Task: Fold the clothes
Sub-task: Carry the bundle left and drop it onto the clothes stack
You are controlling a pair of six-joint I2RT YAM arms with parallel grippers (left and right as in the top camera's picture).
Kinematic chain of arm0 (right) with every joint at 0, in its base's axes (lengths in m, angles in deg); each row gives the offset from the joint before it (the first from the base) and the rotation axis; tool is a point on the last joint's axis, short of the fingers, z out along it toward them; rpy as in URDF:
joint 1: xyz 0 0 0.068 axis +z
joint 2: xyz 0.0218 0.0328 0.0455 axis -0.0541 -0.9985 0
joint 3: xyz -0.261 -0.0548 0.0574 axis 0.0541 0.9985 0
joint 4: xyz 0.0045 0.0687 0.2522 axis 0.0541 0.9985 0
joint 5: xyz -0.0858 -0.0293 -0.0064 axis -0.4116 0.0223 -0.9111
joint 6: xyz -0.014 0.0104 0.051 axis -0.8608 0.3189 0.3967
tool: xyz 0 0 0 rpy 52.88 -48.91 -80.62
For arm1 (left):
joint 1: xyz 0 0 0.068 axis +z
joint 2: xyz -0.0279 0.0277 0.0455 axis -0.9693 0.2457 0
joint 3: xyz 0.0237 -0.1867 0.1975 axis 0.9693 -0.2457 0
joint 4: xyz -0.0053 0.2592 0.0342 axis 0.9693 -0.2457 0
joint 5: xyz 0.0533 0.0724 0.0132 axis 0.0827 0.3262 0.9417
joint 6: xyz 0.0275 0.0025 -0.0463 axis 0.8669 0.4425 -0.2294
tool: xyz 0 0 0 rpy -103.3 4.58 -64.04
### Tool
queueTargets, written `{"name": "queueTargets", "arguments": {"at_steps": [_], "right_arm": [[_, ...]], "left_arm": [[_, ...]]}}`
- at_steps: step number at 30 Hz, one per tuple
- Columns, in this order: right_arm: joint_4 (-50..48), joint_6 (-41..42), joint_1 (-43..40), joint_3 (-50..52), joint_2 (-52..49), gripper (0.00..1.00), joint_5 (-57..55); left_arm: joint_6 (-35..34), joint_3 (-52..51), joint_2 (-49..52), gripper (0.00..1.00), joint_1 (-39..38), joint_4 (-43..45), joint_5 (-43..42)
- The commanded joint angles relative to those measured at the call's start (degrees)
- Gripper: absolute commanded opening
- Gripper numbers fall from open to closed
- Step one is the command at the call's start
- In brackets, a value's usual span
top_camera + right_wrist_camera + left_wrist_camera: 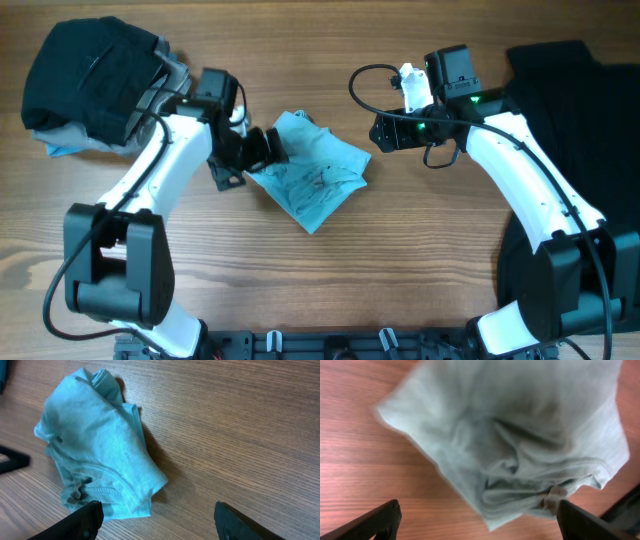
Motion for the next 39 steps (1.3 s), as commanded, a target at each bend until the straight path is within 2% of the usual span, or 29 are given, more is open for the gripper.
{"name": "queueTargets", "arguments": {"at_steps": [1,2,4,11,12,14,15,16,19,21,23,25,26,27,28,30,31,32,33,34,35,39], "right_arm": [[-0.04,0.42,-0.13,-0.55,-0.17,0.76,-0.61],[0.0,0.42,-0.13,-0.55,-0.17,0.76,-0.59],[0.02,0.42,-0.13,-0.55,-0.17,0.76,-0.59],[-0.04,-1.09,-0.13,-0.55,-0.17,0.76,-0.2],[-0.04,-1.09,-0.13,-0.55,-0.17,0.75,-0.2],[-0.02,-1.09,-0.13,-0.55,-0.17,0.75,-0.2],[-0.02,-1.09,-0.13,-0.55,-0.17,0.75,-0.2],[-0.02,-1.09,-0.13,-0.55,-0.17,0.75,-0.2],[0.11,-1.05,-0.13,-0.55,-0.17,0.75,-0.2],[0.13,-1.07,-0.13,-0.55,-0.17,0.75,-0.22],[0.13,-1.07,-0.13,-0.55,-0.17,0.75,-0.24],[0.26,-1.05,-0.13,-0.55,-0.17,0.75,-0.22],[0.26,-1.03,-0.13,-0.55,-0.17,0.75,-0.22],[0.26,-1.01,-0.13,-0.55,-0.17,0.75,-0.2],[0.26,-1.03,-0.13,-0.55,-0.17,0.75,-0.17],[0.26,-1.11,-0.13,-0.55,-0.17,0.75,-0.17],[0.26,-1.14,-0.13,-0.55,-0.17,0.61,-0.2],[0.2,-1.46,-0.13,-0.52,-0.46,0.27,-0.66],[0.09,-2.69,-0.13,-0.52,-0.94,0.17,-0.66],[0.2,-2.56,-0.13,-0.52,-1.86,0.1,-0.76],[0.66,-2.54,-0.13,-0.52,-2.84,0.09,-0.55],[1.09,-2.43,-0.13,-0.52,-4.07,0.08,0.92]], "left_arm": [[-3.06,-9.77,0.11,1.0,-2.19,9.09,-10.54],[-9.97,-13.81,0.11,1.0,-2.38,14.4,-11.26],[-15.8,-17.84,0.11,1.0,-2.38,18.51,-11.1],[-26.27,-24.13,0.92,0.98,-2.51,37.46,-6.97],[-26.86,-24.13,1.42,0.95,-2.51,38.75,-6.21],[-26.86,-24.13,2.73,0.81,-2.51,41.46,-5.84],[-26.84,-24.13,3.08,0.69,-2.51,42.82,-5.38],[-26.77,-24.13,3.13,0.64,-2.51,43.93,-4.5],[-23.58,-24.13,3.13,0.45,-2.51,46.25,-2.82],[-19.76,-24.11,3.13,0.43,-2.54,48.85,-3.13],[-8.85,-24.11,3.1,0.42,-2.51,53.55,-8.0],[-1.44,-24.11,2.99,0.29,-2.51,54.27,-11.1],[0.15,-24.11,2.99,0.3,-2.51,54.1,-11.69],[0.87,-24.11,2.99,0.69,-2.51,54.1,-12.35],[0.9,-24.11,2.99,0.94,-2.51,54.14,-12.35],[0.83,-24.11,3.02,0.98,-2.56,56.22,-12.37],[0.59,-24.11,3.02,0.96,-2.75,56.74,-12.35],[-0.28,-24.11,3.02,0.95,-3.02,57.02,-12.35],[-1.64,-24.11,3.02,0.94,-3.3,57.55,-12.37],[-4.07,-24.11,3.13,0.88,-3.87,58.77,-12.39],[-5.68,-24.11,3.17,0.85,-4.76,60.63,-12.59],[-7.39,-24.11,4.11,0.5,-7.04,61.0,-8.07]]}}
